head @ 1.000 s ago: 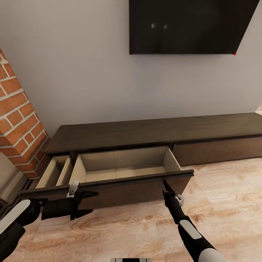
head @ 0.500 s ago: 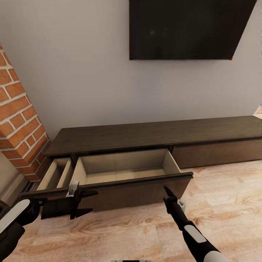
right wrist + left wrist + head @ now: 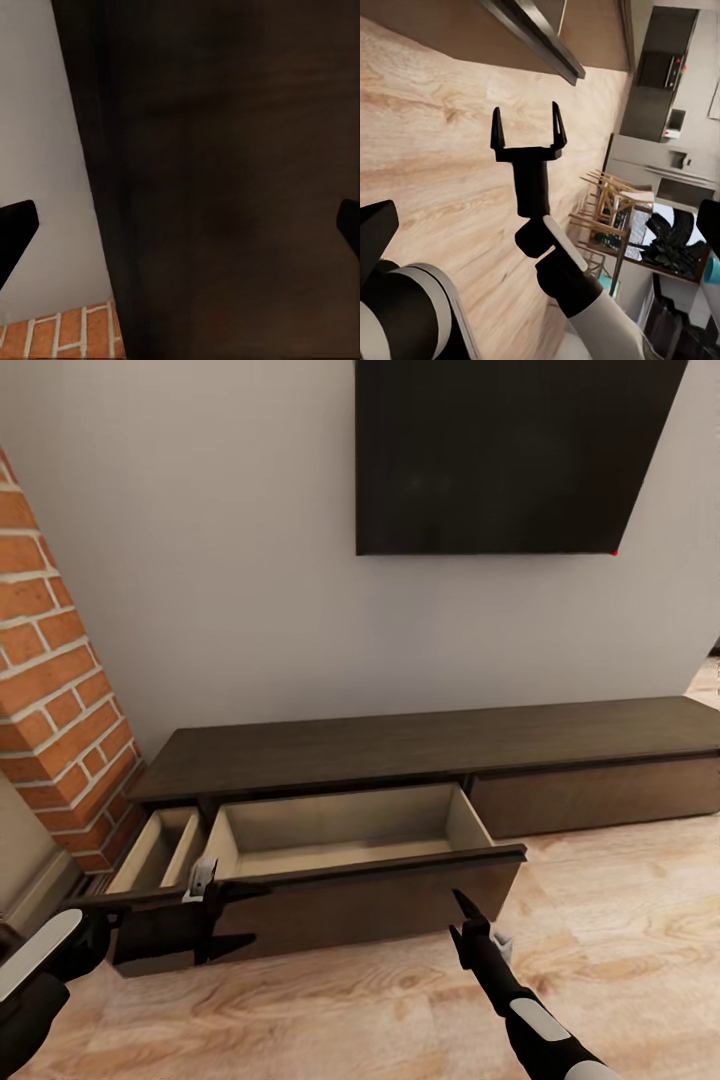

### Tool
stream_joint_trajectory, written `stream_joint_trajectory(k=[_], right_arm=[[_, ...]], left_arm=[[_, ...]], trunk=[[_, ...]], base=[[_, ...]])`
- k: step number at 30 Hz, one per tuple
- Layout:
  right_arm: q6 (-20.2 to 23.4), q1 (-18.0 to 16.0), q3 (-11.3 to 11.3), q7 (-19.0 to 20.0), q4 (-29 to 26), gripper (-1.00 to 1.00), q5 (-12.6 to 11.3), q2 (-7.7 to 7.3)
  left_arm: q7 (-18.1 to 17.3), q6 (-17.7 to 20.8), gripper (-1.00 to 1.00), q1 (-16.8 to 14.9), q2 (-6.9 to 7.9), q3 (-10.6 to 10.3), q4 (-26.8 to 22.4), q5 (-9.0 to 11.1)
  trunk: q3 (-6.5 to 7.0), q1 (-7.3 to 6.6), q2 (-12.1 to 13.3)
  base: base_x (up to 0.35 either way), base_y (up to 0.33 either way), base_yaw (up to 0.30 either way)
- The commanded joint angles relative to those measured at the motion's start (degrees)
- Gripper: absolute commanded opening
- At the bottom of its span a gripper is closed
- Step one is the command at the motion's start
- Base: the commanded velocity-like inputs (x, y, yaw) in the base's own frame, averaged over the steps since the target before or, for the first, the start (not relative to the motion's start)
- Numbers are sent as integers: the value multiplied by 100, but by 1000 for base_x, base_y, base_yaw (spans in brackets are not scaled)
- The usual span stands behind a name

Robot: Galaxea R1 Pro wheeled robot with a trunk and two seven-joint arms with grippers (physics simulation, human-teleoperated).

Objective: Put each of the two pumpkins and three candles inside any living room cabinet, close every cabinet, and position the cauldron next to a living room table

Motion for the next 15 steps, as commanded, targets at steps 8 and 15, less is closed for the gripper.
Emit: stream_joint_trajectory(k=[8,15], right_arm=[[38,2,15,263,8,100,-180,-62],[1,11,16,294,32,100,-287,-97]], left_arm=[[61,-8,100,-4,-42,-11,-2,37],[65,-10,100,-19,-260,-14,327,-11]], trunk=[[173,-23,9],[320,-80,95]], base=[[-148,0,0],[-7,0,0]])
